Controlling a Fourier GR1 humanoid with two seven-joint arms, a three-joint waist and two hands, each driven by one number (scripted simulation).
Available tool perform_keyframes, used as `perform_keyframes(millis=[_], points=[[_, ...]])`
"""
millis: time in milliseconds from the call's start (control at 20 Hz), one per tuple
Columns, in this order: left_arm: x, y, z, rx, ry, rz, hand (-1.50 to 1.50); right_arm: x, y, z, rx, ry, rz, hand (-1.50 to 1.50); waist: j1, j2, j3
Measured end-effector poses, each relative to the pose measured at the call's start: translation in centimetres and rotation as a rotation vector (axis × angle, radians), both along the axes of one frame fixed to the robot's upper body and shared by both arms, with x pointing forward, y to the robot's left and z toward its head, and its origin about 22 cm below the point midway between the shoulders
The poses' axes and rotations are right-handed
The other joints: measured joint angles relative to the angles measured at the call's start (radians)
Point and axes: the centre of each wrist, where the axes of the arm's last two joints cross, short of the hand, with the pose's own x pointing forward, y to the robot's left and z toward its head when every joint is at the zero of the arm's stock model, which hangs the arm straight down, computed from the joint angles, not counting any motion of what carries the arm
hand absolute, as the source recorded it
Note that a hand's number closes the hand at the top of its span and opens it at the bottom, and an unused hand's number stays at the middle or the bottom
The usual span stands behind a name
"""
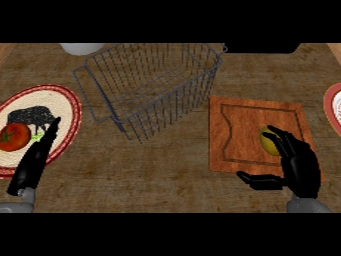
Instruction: Pick the lemon from the cutting board and place it in the basket
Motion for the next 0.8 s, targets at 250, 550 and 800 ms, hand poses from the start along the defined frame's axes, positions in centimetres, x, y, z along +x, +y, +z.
perform_keyframes(millis=[250, 550, 800], points=[[0.4, -0.4, 0.0, -0.001, 0.005, -0.001, 0.00, 0.0, -0.3, 1.3, -0.003, -0.003, 0.013, 1.50, 0.004, 0.005, 0.007], [0.6, -0.7, 0.3, 0.008, -0.003, -0.026, 0.00, 4.4, -1.6, 5.4, -0.067, 0.313, 0.067, 1.50, 0.032, 0.009, 0.002], [0.5, -0.2, 0.3, 0.007, 0.011, -0.009, 0.00, 8.8, 0.3, 13.6, -0.016, 0.375, 0.114, 1.50, 0.015, 0.008, 0.010]])
